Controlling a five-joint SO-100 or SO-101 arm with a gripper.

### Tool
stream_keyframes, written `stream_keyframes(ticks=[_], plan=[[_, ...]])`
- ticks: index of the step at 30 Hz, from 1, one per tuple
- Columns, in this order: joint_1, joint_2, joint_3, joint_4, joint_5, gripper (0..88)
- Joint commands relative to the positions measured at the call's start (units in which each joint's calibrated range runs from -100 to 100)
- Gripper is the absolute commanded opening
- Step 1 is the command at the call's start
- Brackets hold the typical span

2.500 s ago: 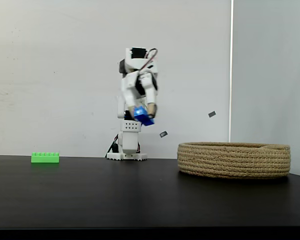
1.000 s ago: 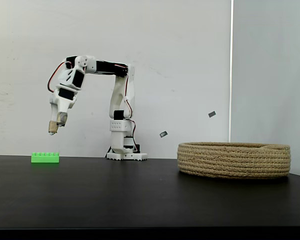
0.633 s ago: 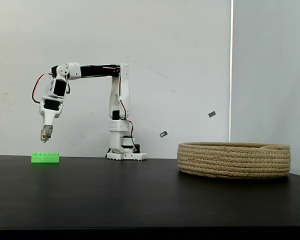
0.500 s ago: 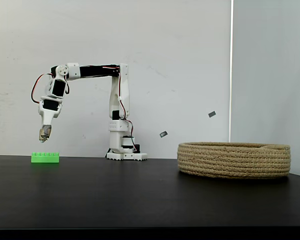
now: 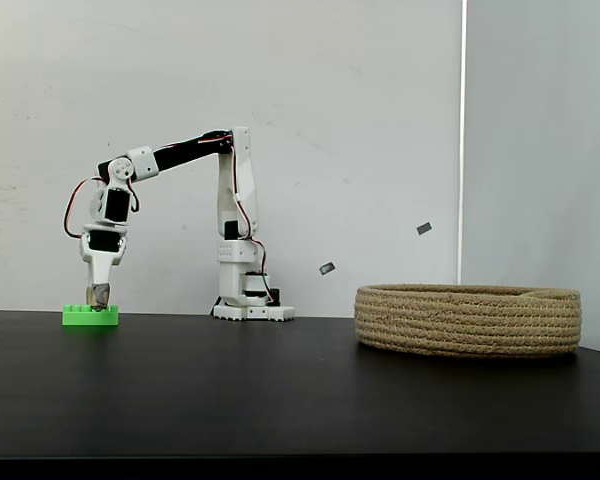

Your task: Place the lego blocks in the tray

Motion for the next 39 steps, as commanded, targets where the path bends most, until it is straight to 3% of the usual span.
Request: stream_keyframes(ticks=[1, 4, 11, 21, 30, 39], plan=[[1.00, -0.83, 0.38, -1.42, 0.39, 31.1], [1.33, -0.49, 1.38, -2.01, 0.34, 28.7], [2.32, -0.14, 4.94, -6.42, 0.68, 0.1], [-2.21, -2.72, -0.63, -4.34, -1.95, 0.0], [-22.25, -13.39, -14.85, 1.16, -4.93, 0.0], [-54.89, -18.37, -12.85, 1.08, -11.43, 0.0]])
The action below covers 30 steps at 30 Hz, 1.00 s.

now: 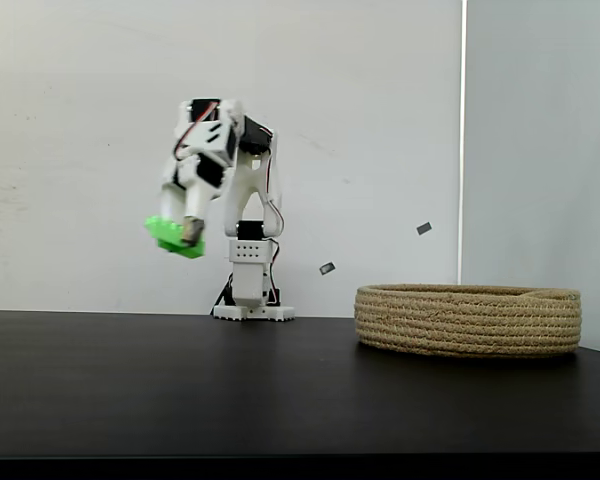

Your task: Place the lego blocks in the tray

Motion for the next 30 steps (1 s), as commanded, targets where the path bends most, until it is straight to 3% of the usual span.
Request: stream_keyframes(ticks=[1, 9, 17, 18, 20, 22, 30], plan=[[-17.15, -6.42, -2.95, 0.02, -3.03, 0.0], [-38.01, -6.24, 0.51, -8.40, -4.10, 0.0], [-46.58, -1.94, 0.51, -13.89, -4.05, 0.0], [-46.75, -1.60, 0.42, -13.98, -4.20, 4.0], [-46.75, -0.91, 0.42, -13.81, -4.20, 21.7], [-46.33, -0.65, 0.60, -13.64, -4.25, 31.4], [-42.87, -3.06, 0.70, -13.06, -5.71, 38.5]])
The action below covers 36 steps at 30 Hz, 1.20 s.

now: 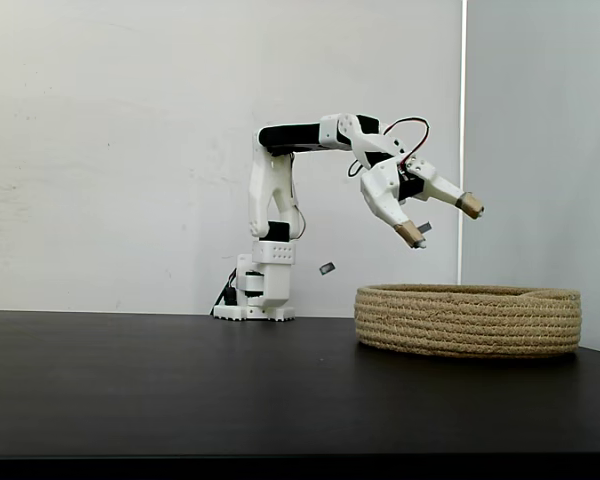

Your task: Place the lego blocks in the tray

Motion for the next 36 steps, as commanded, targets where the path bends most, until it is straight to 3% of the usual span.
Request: stream_keyframes(ticks=[1, 3, 6, 15, 22, 29, 36], plan=[[3.15, -4.69, -0.35, 0.35, -0.49, 36.5], [5.79, -8.73, 3.02, 0.93, 0.44, 24.7], [11.23, -16.81, 12.51, -1.07, 1.56, 0.0], [28.46, -48.80, 56.47, -15.73, 12.65, 0.0], [33.90, -72.79, 83.46, -15.98, 16.02, 0.0], [35.47, -80.70, 85.29, 2.52, 16.36, 0.0], [35.72, -88.53, 85.29, 24.59, 20.07, 0.0]])
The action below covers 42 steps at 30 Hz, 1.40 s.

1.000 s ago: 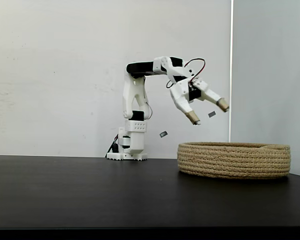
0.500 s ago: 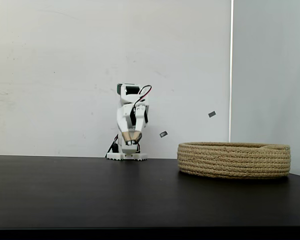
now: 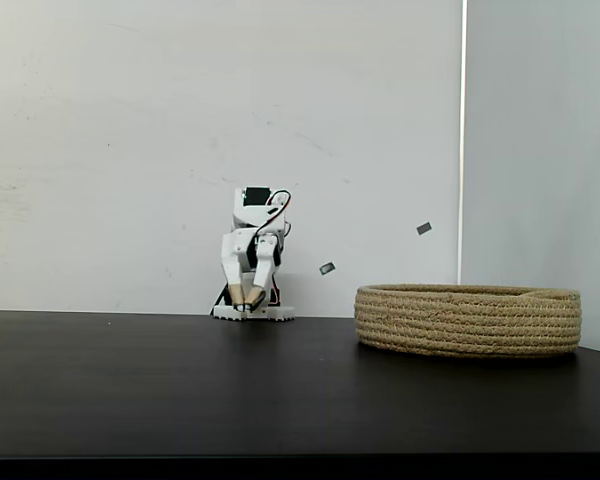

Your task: Place the lego blocks in the tray

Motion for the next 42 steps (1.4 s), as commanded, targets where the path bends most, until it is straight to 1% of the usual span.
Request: stream_keyframes(ticks=[1, 3, 5, 10, 13, 15, 42], plan=[[0.37, -3.80, 0.80, 11.90, 2.20, 0.0], [0.37, -3.89, 0.80, 12.81, 2.64, 0.0], [0.87, -3.89, 0.80, 13.15, 4.05, 0.0], [1.12, -3.89, 0.80, 13.23, 3.76, 0.0], [1.20, -3.89, 0.80, 13.23, 1.61, 0.2], [1.20, -3.89, 0.80, 13.23, 2.69, 0.2], [1.20, -3.89, 0.80, 13.23, 2.64, 0.2]])
